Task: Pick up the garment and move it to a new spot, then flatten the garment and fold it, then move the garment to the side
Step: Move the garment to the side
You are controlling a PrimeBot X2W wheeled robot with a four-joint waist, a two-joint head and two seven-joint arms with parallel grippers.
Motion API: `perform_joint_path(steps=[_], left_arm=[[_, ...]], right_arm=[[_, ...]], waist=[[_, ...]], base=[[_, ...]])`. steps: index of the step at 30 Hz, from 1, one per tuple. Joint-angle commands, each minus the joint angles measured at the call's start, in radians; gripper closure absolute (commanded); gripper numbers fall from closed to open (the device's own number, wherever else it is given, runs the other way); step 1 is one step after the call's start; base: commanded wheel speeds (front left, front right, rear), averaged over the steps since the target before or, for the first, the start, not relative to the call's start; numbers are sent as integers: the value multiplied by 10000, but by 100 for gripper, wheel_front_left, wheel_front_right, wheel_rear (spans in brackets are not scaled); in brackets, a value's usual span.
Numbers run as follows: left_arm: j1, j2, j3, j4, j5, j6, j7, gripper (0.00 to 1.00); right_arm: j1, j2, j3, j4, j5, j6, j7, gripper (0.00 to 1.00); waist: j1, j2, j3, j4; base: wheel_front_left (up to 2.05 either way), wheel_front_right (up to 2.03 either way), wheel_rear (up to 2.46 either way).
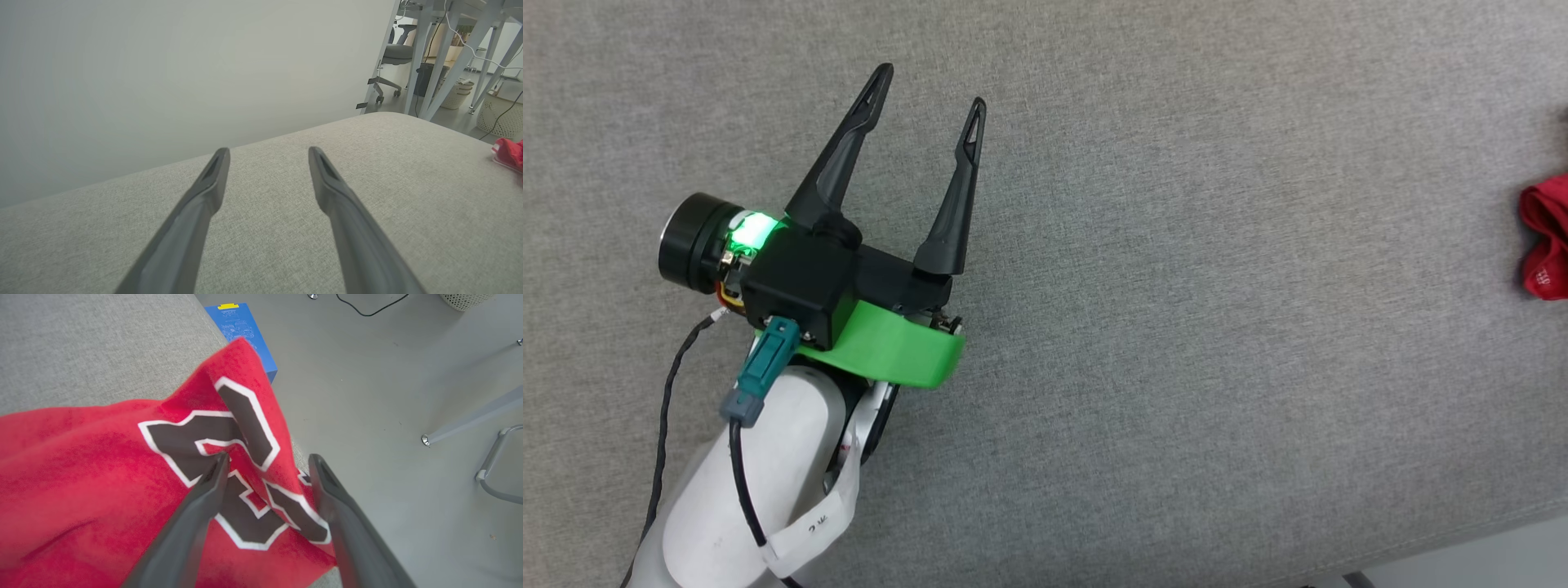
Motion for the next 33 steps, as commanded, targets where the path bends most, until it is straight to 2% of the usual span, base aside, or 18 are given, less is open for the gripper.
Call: perform_joint_path(steps=[1,7,11,17,23,28,33], left_arm=[[54,-5,2,94,-92,63,-104,0],[555,-128,116,474,-381,243,-440,0],[989,-264,221,722,-631,379,-670,0],[1714,-427,414,1118,-935,609,-924,0],[2458,-570,641,1500,-1237,765,-1079,0],[3062,-664,1022,1723,-1518,917,-1150,0],[3344,-779,1190,2029,-1603,873,-1181,0]], right_arm=[[-167,-78,-21,121,-226,-9,-305,0],[15,-134,-243,608,-985,-9,-1692,0],[517,149,-367,628,-1145,-9,-2448,0],[1673,953,-515,76,-1174,-9,-3416,0],[3241,1943,-751,-1463,-1360,-9,-3692,0],[4473,2949,-779,-3425,-1730,-9,-3712,0],[5549,3849,-541,-5266,-2102,-9,-3714,0]], waist=[[-2,-1,-375,-18],[-2,-1,-1337,138],[-2,-1,-1956,367],[-2,-1,-2773,766],[-2,-1,-3516,1182],[-2,-1,-3972,1379],[-2,-1,-4351,1675]], base=[[0,0,0],[0,0,0],[0,0,0],[0,0,0],[0,0,0],[0,0,0],[0,0,0]])
